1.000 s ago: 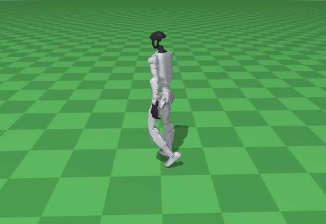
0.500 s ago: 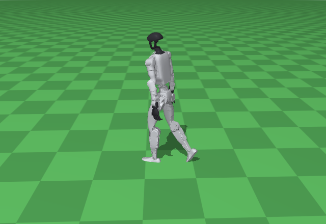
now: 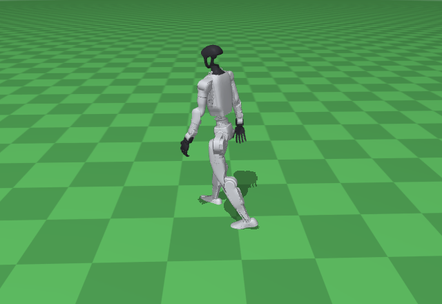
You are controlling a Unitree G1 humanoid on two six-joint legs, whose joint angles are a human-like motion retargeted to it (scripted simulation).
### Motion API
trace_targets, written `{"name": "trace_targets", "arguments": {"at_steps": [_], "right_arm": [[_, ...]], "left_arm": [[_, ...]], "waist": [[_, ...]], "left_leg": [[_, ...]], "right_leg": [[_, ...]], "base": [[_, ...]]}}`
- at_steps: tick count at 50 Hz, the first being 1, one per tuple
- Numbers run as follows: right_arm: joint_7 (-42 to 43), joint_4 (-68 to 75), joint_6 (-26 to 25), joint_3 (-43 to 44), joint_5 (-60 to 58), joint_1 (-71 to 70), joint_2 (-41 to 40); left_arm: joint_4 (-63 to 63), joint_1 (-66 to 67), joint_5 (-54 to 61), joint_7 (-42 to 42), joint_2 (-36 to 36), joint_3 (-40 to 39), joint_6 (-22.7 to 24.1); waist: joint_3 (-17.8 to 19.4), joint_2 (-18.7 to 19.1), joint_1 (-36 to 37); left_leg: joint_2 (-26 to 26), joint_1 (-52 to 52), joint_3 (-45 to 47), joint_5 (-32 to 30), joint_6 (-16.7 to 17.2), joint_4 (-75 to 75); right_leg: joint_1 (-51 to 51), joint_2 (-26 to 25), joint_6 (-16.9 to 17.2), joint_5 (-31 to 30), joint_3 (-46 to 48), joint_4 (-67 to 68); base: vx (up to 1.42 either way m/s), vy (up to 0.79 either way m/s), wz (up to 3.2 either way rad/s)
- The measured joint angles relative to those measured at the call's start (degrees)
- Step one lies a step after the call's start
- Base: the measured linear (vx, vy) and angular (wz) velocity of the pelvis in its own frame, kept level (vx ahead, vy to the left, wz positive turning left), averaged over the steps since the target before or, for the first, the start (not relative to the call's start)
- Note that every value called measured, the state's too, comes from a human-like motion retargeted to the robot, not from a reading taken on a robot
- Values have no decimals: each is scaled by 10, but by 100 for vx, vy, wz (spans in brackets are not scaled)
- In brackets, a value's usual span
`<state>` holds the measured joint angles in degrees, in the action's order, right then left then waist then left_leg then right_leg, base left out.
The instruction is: Walk
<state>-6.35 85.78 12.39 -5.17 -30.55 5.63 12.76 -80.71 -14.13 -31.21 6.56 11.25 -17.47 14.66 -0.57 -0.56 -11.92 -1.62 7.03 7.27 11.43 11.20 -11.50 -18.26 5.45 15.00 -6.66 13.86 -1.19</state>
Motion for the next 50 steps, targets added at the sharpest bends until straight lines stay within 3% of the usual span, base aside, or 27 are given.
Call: {"name": "trace_targets", "arguments": {"at_steps": [2,5,6,8,10,13,17,25,28,30,35,40,43,45,47,50], "right_arm": [[3,1,-1,0,2,-14,-2],[14,3,2,-2,11,-51,-13],[17,2,7,-3,17,-66,-16],[20,-4,16,-6,26,-88,-25],[19,-14,22,-12,27,-104,-36],[22,-27,25,-36,12,-134,-40],[33,-37,26,-63,-7,-164,-42],[39,-44,42,-59,2,-185,-63],[39,-38,42,-58,2,-175,-66],[39,-35,40,-57,1,-163,-66],[31,-18,26,-53,-8,-129,-51],[24,2,9,-39,-16,-93,-29],[21,10,-1,-33,-17,-80,-18],[21,11,-5,-27,-15,-74,-14],[19,10,-6,-22,-10,-69,-12],[16,8,-8,-15,-4,-65,-12]], "left_arm": [[-31,24,-13,-5,-7,-9,-15],[-80,60,-36,-18,-6,-31,-40],[-91,68,-41,-19,-2,-32,-48],[-103,93,-53,-21,6,-32,-62],[-100,127,-68,-25,5,-42,-70],[-88,180,-71,-22,-9,-67,-69],[-84,238,-69,-17,-20,-83,-70],[-91,261,-78,-17,-22,-95,-83],[-82,253,-73,-14,-23,-95,-78],[-72,244,-71,-13,-22,-92,-74],[-42,209,-58,-10,-22,-85,-59],[-20,172,-43,-10,-17,-73,-45],[-12,149,-37,-11,-13,-66,-39],[-8,135,-33,-7,-7,-59,-36],[-5,121,-34,-4,0,-50,-35],[-3,103,-41,-2,11,-39,-35]], "waist": [[-4,-1,-12],[4,-9,-37],[1,-21,-40],[-6,-37,-37],[-7,-44,-27],[10,-43,-10],[20,-34,22],[28,-23,24],[19,-32,24],[13,-36,31],[2,-37,43],[-11,-43,45],[-13,-34,37],[-12,-21,36],[-11,-9,40],[-8,7,49]], "left_leg": [[33,4,-2,-86,6,-23],[58,-29,20,-246,38,-124],[69,-59,67,-285,38,-173],[53,-109,157,-349,38,-265],[19,-144,192,-392,38,-333],[-16,-183,174,-270,38,-376],[12,-247,92,-161,20,-305],[21,-267,34,-109,-182,16],[21,-263,41,-150,-213,90],[18,-254,63,-164,-214,96],[26,-242,52,-109,-187,52],[31,-221,46,-73,-168,47],[24,-202,39,-59,-165,59],[7,-194,46,-50,-162,61],[-6,-187,43,-39,-159,61],[-26,-173,46,-29,-152,63]], "right_leg": [[12,26,-6,17,-19,27],[31,48,-43,44,-9,48],[30,80,-40,48,4,51],[32,105,-48,60,17,54],[50,88,-68,76,17,52],[94,54,-91,95,20,43],[135,16,-110,111,6,38],[204,-14,-127,150,37,36],[222,-13,-133,163,30,43],[231,-16,-135,166,18,50],[247,-35,-138,140,-11,75],[253,-45,-126,41,-27,117],[240,-51,-87,-51,-16,173],[222,-53,-46,-80,-10,225],[197,-58,-14,-66,-14,280],[153,-54,-43,3,-19,345]], "base": [[66,28,96],[54,7,91],[41,21,86],[58,-2,56],[65,-35,-8],[55,-23,-54],[55,-7,-75],[47,4,-3],[47,5,-7],[52,10,-37],[50,13,-38],[45,15,-24],[32,12,-10],[36,14,-24],[27,8,-28],[28,8,-22]]}}
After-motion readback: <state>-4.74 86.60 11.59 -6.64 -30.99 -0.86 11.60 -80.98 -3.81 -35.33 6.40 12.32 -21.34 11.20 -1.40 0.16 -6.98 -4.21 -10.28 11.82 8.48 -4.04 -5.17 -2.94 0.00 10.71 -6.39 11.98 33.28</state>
